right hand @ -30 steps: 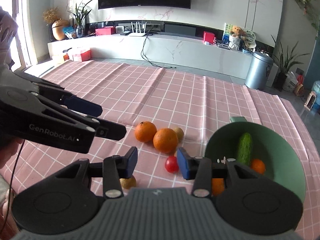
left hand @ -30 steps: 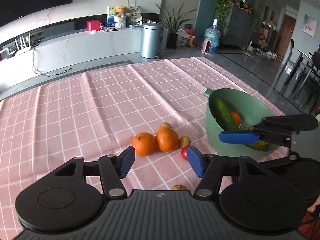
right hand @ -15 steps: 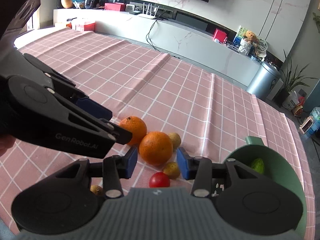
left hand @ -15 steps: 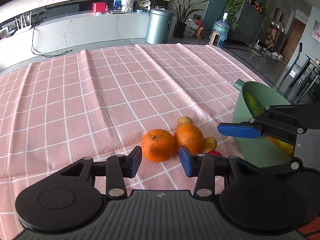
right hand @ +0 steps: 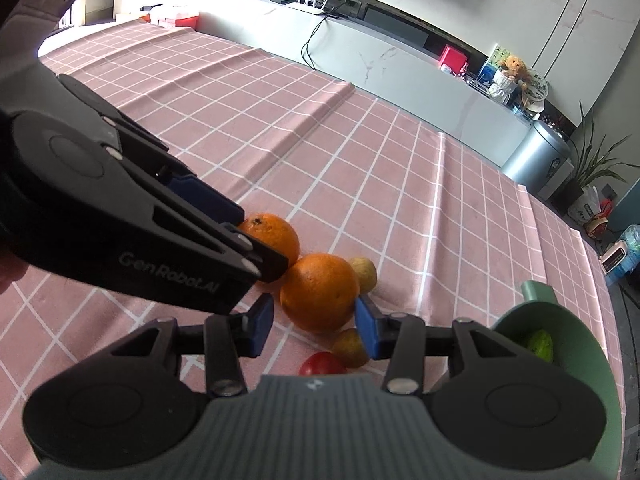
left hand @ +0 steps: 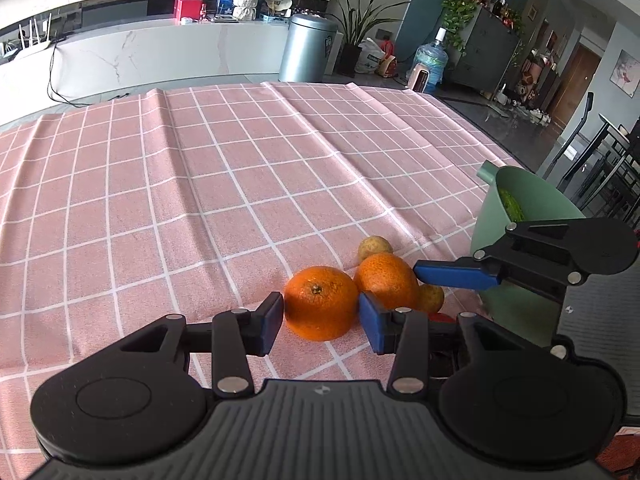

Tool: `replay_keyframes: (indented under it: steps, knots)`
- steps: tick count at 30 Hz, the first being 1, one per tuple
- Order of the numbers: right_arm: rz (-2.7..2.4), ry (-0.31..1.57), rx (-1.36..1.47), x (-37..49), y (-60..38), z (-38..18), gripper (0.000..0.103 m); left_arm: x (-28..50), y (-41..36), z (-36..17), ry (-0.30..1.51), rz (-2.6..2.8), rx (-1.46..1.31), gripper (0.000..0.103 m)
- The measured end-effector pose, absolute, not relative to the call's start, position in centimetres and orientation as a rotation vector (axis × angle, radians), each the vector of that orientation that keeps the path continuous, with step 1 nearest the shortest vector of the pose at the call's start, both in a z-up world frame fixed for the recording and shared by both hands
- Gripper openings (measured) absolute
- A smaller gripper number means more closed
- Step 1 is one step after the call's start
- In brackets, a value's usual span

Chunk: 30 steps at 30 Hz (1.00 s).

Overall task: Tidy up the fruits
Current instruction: 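Grasp an orange with the left tool while the right tool grasps another orange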

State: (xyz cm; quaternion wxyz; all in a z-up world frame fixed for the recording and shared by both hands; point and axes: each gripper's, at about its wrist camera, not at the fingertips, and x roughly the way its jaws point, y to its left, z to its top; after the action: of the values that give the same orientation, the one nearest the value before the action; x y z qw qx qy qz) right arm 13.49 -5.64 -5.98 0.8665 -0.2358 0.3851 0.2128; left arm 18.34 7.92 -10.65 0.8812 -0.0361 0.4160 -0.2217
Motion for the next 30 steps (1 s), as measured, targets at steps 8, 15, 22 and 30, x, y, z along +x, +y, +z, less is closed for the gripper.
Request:
replay_keyframes:
  steps: [8,15,22,30]
  knots:
    - [0.424,0.796,-0.533,13.8,-5.3,-6.6,0.04,18.5,8.1,-11.2,0.87,-0.464,-0.126,0.053]
    - [0.426,0.779,-0.538,13.5,-5.5,-6.6,0.039,18.4,8.6,-11.6,0.867,-0.465,-0.174,0.053]
    - [0.416,0.766,-0.54,13.2,-5.6,-6.1,0.038,17.7,7.7,-10.9,0.851,-0.454,-0.125,0.047]
    - [0.431,0.725,-0.496,11.8,-5.9,-3.4,0.037,15.7,9.1,-7.8,0.803,-0.409,-0.172,0.047]
